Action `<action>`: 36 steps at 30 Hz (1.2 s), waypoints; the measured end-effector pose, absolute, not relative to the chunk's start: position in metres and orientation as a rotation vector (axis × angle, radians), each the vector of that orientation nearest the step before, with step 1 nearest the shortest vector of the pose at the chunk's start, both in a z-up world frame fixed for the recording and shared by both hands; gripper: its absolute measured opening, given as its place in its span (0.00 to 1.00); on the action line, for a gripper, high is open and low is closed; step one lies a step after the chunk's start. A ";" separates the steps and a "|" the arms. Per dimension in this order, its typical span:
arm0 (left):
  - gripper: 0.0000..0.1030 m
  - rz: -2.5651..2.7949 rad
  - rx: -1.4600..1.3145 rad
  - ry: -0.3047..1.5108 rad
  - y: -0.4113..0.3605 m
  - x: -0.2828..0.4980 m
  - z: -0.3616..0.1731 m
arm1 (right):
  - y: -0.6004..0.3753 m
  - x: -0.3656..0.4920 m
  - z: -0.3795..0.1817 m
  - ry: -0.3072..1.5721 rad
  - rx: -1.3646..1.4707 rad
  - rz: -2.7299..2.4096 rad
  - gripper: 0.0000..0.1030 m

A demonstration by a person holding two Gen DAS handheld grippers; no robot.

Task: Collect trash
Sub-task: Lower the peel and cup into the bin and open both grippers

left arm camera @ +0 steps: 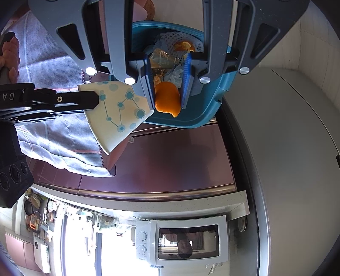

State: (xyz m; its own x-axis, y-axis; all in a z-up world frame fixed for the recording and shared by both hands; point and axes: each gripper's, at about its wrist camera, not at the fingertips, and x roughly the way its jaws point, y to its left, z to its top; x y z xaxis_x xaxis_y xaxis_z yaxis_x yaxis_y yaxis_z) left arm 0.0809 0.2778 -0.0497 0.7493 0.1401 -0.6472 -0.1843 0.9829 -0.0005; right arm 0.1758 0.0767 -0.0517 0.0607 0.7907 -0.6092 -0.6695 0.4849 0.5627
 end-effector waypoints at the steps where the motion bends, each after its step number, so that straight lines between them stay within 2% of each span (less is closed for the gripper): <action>1: 0.23 0.179 -0.066 0.703 0.278 0.081 -0.050 | 0.078 0.176 -0.052 1.027 0.142 1.110 0.02; 27: 0.27 0.204 -0.078 0.754 0.287 0.101 -0.073 | 0.128 0.196 -0.077 1.090 0.082 1.085 0.04; 36: 0.28 0.199 -0.095 0.774 0.287 0.112 -0.083 | 0.134 0.199 -0.086 1.112 0.078 1.063 0.09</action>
State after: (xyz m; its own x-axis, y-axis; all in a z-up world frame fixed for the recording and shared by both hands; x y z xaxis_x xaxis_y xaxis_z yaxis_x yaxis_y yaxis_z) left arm 0.1117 0.2869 -0.0827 0.6979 0.1434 -0.7017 -0.2129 0.9770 -0.0121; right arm 0.1987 0.1336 -0.0860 0.0330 0.7251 -0.6878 -0.6539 0.5361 0.5338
